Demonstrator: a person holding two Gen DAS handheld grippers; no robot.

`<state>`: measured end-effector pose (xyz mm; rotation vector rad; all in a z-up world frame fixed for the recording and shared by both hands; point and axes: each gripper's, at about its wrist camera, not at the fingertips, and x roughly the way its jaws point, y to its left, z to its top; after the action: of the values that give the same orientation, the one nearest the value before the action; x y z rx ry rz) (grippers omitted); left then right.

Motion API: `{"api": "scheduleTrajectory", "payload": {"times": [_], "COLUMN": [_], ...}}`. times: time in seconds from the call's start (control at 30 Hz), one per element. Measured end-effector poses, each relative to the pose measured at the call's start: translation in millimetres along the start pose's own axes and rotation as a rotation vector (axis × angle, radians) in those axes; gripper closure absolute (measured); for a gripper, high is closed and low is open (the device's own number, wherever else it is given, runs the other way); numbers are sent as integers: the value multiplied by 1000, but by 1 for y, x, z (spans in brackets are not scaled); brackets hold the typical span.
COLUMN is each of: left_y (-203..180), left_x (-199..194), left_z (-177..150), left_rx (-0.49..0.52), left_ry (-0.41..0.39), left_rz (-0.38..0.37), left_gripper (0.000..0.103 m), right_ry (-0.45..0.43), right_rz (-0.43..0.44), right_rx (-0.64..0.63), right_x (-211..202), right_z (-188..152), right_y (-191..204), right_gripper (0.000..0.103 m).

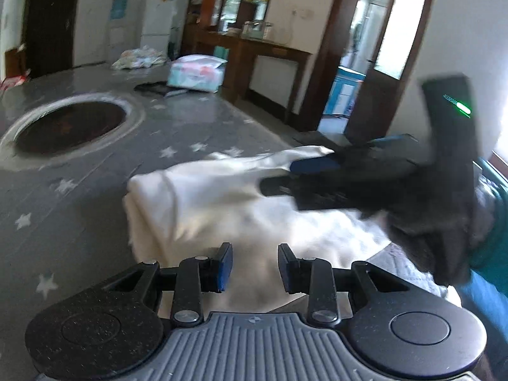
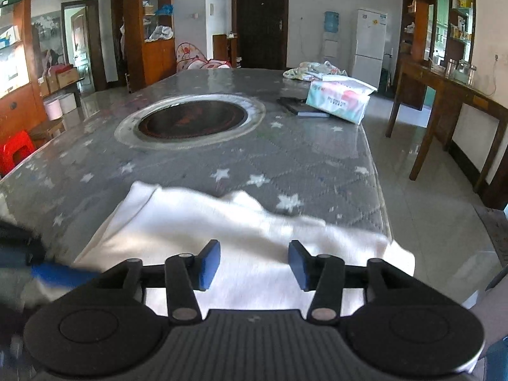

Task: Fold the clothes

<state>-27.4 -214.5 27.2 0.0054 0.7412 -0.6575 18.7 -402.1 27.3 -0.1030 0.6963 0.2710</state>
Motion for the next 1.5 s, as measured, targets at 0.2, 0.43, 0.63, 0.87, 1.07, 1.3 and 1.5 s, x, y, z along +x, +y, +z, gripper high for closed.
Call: {"api": "scheduleTrajectory", "payload": {"times": [0.2, 0.43, 0.63, 0.87, 1.07, 1.3, 1.5], "left_y": [7, 11, 8, 9, 6, 4, 4], "left_x": [-9, -13, -20, -29, -37, -46, -53], "left_z": [-8, -12, -12, -16, -20, -26, -33], "left_rx": [-18, -66, -86, -101, -96, -82, -73], "left_ry": [3, 10, 16, 18, 16, 14, 14], "left_rz": [14, 19, 25, 46, 54, 87, 115], "left_gripper": [68, 68, 61, 49, 41, 26, 14], "right_ry": [-13, -8, -2, -7, -8, -4, 9], "right_rz": [9, 1, -5, -18, -29, -39, -42], "right_rx": [-46, -69, -10, 39, 71, 89, 97], "right_x": [-25, -45, -56, -67, -70, -74, -75], "right_z": [-22, -44, -56, -65, -69, -72, -75], "right_y": [19, 33, 31, 31, 34, 39, 46], "right_gripper": [49, 44, 33, 14, 2, 0, 0]}}
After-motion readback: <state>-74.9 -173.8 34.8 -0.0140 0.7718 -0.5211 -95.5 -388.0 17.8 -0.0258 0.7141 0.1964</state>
